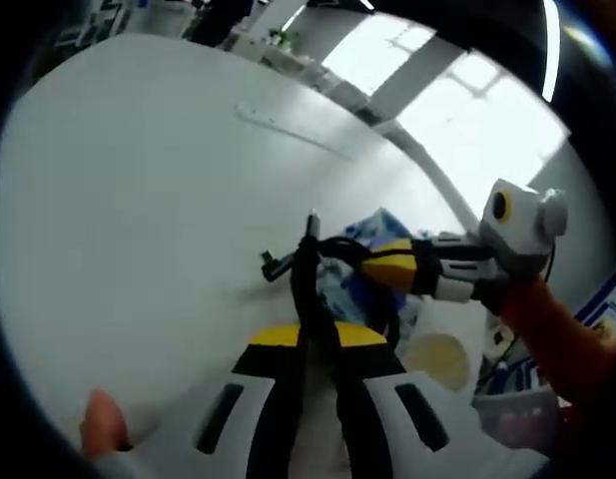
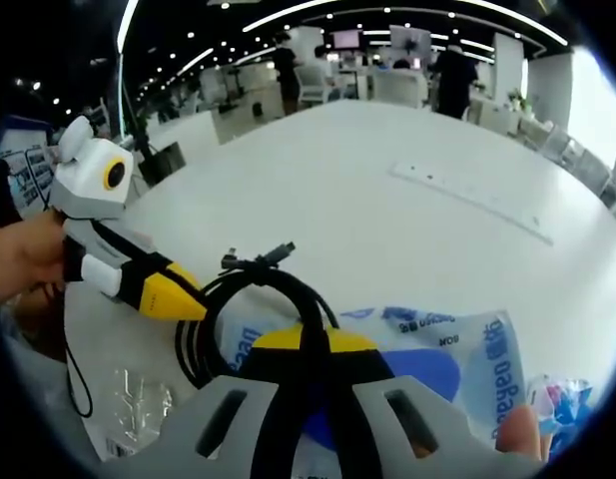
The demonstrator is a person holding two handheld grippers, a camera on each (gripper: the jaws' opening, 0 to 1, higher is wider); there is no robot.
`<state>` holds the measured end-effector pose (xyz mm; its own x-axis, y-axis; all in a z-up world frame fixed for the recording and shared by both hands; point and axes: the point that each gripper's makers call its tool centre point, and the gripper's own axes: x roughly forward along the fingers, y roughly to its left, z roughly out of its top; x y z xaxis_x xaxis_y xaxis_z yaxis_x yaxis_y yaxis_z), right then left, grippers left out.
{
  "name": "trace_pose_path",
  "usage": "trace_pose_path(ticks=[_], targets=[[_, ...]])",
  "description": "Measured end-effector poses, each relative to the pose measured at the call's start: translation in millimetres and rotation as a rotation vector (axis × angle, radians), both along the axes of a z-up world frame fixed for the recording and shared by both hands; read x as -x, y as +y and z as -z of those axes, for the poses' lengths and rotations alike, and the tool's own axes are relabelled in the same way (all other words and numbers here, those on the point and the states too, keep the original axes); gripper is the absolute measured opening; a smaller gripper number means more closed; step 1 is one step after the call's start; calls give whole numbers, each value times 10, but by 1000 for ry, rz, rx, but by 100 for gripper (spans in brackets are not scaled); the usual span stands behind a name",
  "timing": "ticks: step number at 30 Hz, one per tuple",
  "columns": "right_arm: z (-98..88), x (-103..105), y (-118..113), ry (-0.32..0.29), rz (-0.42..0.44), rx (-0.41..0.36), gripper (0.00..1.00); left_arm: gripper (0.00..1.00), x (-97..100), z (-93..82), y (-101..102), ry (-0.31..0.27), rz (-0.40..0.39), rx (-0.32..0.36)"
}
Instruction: Arrange the tabletop items into an orderly group along one side of the table until the central work area is clear of visible clutter.
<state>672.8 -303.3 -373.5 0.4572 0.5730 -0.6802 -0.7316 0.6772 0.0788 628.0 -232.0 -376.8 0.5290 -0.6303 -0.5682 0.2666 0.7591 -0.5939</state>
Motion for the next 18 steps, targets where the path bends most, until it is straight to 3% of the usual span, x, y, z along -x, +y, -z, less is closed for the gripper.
trace_pose_path(ticks=[18], targets=[[-239, 50, -25, -29, -7, -11, 5, 4, -41, -246, 22, -53, 12, -40]])
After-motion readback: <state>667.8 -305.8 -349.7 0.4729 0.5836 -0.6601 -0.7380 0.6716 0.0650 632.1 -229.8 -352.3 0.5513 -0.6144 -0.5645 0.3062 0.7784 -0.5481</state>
